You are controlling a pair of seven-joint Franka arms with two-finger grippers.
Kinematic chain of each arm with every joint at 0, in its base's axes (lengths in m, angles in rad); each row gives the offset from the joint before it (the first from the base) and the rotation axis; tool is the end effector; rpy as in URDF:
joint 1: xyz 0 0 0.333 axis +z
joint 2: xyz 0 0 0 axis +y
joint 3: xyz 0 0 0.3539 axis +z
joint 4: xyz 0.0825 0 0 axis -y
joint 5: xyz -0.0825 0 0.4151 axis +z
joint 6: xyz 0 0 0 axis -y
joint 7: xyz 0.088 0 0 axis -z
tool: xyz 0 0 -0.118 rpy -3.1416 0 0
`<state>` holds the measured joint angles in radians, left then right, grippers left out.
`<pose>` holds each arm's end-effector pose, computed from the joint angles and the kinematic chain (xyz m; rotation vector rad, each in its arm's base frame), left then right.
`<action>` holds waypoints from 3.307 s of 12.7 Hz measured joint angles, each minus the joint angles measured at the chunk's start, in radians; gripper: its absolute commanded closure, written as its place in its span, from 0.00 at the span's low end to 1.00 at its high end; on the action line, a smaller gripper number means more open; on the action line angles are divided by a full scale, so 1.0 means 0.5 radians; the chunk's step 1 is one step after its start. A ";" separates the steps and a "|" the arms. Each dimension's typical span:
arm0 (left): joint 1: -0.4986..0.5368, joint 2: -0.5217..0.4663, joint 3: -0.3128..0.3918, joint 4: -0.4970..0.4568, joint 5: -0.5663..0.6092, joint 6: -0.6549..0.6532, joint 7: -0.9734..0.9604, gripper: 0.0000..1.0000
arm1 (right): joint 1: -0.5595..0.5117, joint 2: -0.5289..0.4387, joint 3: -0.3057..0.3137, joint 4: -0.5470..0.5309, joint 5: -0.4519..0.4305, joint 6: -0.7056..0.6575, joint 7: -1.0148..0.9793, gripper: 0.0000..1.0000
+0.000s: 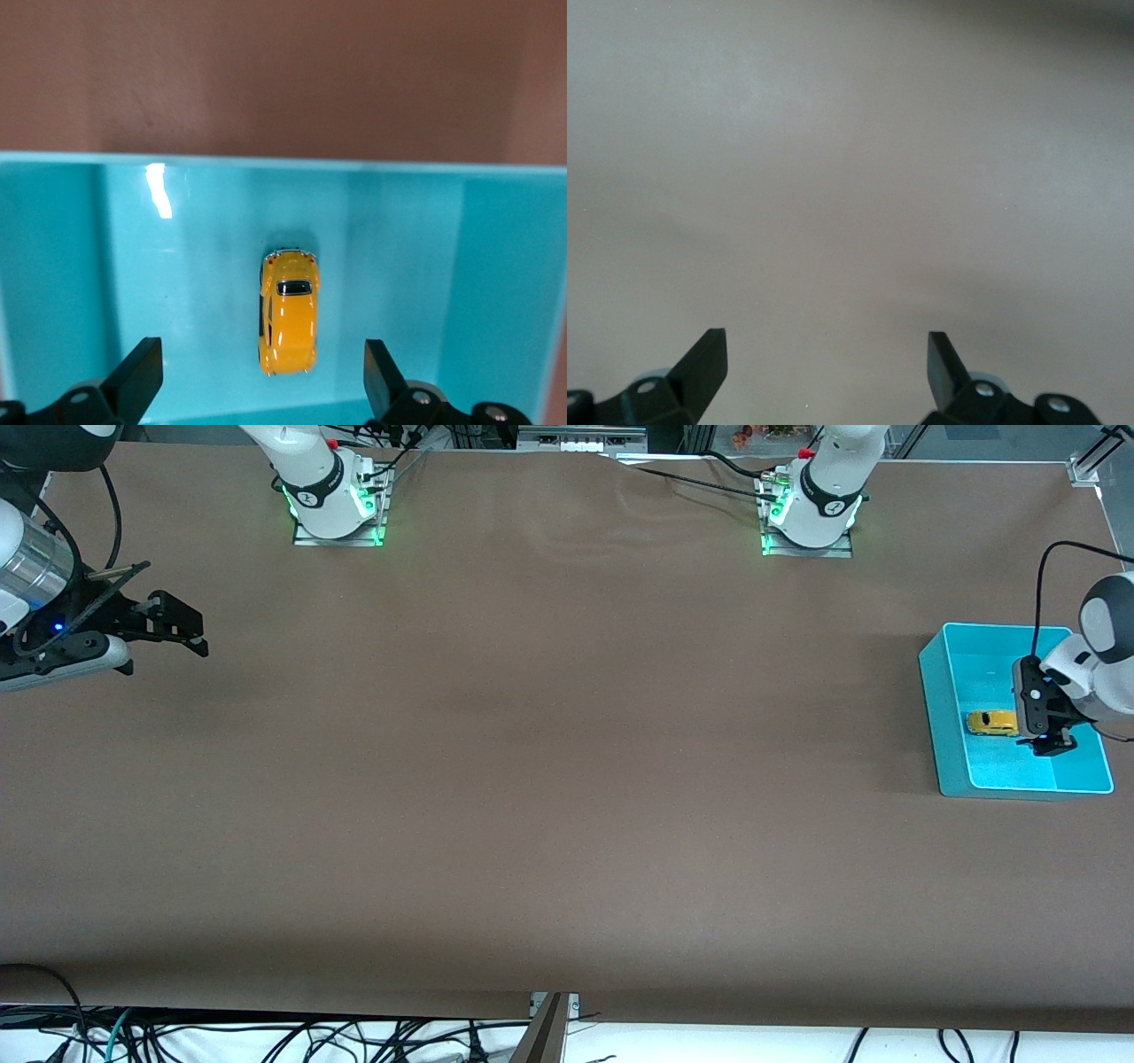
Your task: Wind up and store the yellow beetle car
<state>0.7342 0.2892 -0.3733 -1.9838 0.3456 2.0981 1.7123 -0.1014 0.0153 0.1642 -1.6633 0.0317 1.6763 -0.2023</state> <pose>0.5689 0.2441 0.3243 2.2146 -2.1525 -0.3539 0.5958 0.0402 0.6049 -3.0809 -0.4055 -0.0004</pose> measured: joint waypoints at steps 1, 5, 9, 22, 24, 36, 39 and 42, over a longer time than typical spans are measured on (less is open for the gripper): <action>0.000 -0.050 -0.080 0.071 -0.003 -0.175 -0.073 0.00 | 0.000 0.000 0.000 0.000 0.000 0.000 0.000 0.00; -0.010 -0.103 -0.463 0.432 -0.012 -0.798 -0.574 0.00 | 0.000 0.000 0.000 0.000 0.000 0.000 0.000 0.00; -0.016 -0.102 -0.790 0.635 -0.182 -1.087 -1.188 0.00 | 0.000 0.000 -0.001 0.000 0.000 0.001 0.000 0.00; -0.154 -0.214 -1.071 0.891 -0.328 -1.215 -2.392 0.00 | 0.000 0.000 -0.002 0.000 0.000 0.001 0.000 0.00; -0.361 -0.235 -0.796 0.894 -0.396 -1.184 -2.403 0.00 | 0.000 0.000 -0.002 0.000 0.000 0.001 0.000 0.00; -1.263 -0.566 0.374 0.587 -0.724 -0.930 -3.228 0.00 | 0.000 0.000 -0.002 0.000 0.000 0.001 0.000 0.00; -1.342 -0.647 0.457 0.477 -0.729 -0.877 -3.246 0.00 | 0.000 0.000 -0.002 0.000 0.000 0.001 0.000 0.00; -1.364 -0.658 0.500 0.456 -0.729 -0.865 -3.246 0.00 | 0.000 0.000 -0.002 0.000 0.000 0.001 0.000 0.00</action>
<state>0.0521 -0.0395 -0.1235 -1.7557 -0.0188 1.6655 0.0891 -0.1015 0.0153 0.1631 -1.6632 0.0316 1.6770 -0.2023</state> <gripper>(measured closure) 0.000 0.000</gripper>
